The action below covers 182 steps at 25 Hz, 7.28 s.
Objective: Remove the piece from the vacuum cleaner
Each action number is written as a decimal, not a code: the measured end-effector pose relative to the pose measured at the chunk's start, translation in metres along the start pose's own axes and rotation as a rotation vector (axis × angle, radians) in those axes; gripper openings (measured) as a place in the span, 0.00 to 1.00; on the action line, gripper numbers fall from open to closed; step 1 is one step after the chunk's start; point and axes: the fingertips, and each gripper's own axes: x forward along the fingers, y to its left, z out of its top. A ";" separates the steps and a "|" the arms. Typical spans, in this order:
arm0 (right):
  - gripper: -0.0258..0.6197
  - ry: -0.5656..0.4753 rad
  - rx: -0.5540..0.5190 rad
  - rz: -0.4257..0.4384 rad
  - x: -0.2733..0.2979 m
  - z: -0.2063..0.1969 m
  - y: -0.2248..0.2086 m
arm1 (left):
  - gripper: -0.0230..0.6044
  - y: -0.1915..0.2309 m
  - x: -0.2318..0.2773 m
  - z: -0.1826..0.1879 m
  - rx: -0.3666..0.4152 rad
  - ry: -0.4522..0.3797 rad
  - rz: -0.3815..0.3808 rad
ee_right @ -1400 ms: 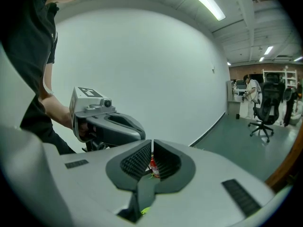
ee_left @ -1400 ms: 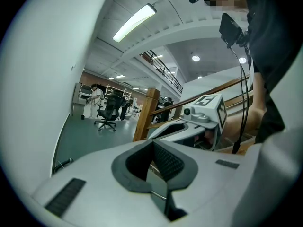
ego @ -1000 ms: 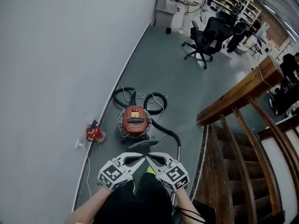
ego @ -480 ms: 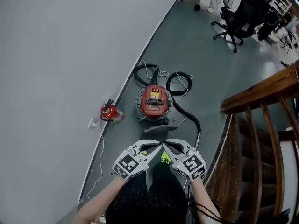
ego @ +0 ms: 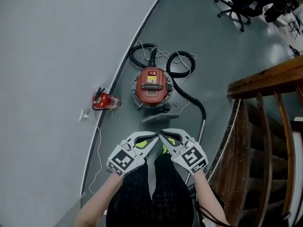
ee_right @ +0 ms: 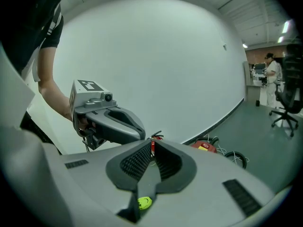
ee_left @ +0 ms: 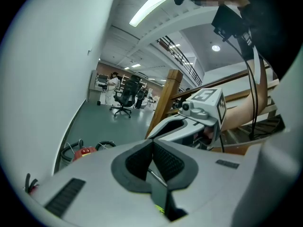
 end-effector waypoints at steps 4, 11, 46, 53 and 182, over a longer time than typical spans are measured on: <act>0.07 0.032 -0.008 -0.002 0.008 -0.030 -0.011 | 0.05 0.004 0.019 -0.027 0.012 0.030 -0.016; 0.07 0.082 0.001 -0.019 0.021 -0.080 -0.031 | 0.05 0.010 0.052 -0.070 -0.006 0.057 -0.046; 0.31 0.354 -0.184 -0.048 0.116 -0.244 -0.117 | 0.40 0.102 0.144 -0.243 0.018 0.190 0.072; 0.35 0.405 -0.214 -0.040 0.132 -0.260 -0.135 | 0.44 0.120 0.158 -0.259 0.044 0.234 0.068; 0.13 0.617 -0.440 0.093 0.146 -0.341 -0.066 | 0.19 0.084 0.135 -0.353 0.036 0.465 0.016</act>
